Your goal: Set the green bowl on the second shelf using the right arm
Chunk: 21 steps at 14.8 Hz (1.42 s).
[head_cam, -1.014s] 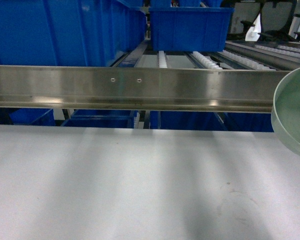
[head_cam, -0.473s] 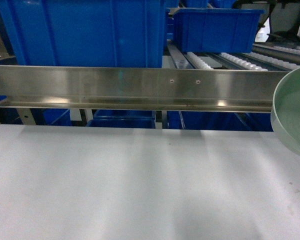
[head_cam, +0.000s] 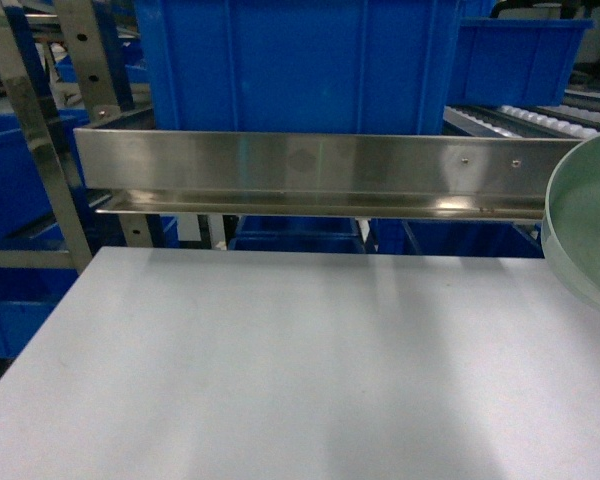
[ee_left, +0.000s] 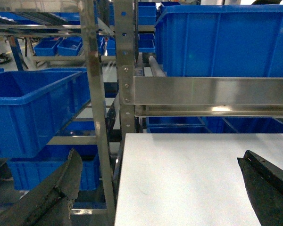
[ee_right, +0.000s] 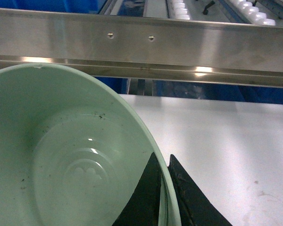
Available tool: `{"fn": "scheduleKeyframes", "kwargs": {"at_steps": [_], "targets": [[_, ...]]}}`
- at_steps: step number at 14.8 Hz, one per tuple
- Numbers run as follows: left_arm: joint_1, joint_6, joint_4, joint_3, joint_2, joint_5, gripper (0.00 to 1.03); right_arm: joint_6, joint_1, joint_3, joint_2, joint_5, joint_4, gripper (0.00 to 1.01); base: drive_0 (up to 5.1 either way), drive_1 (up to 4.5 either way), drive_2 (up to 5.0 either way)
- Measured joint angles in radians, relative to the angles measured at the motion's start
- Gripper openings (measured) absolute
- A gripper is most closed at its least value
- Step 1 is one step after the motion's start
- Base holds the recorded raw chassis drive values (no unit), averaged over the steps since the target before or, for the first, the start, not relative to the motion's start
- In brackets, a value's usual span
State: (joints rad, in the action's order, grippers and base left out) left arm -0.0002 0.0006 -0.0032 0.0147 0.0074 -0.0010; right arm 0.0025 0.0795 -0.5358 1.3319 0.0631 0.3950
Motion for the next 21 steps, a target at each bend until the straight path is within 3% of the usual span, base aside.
{"fn": "scheduleKeyframes", "kwargs": {"at_steps": [2,21], "targets": [[0.0,0.0,0.0,0.0,0.0,0.0,0.98,0.0,0.0,0.0,0.0,0.0,-0.005,0.03,0.0,0.0,0.0],[0.0,0.0,-0.001,0.0,0.0,0.0,0.98,0.0,0.005,0.001,-0.005,-0.003,-0.002,0.03,-4.9,2.2,2.6]]}}
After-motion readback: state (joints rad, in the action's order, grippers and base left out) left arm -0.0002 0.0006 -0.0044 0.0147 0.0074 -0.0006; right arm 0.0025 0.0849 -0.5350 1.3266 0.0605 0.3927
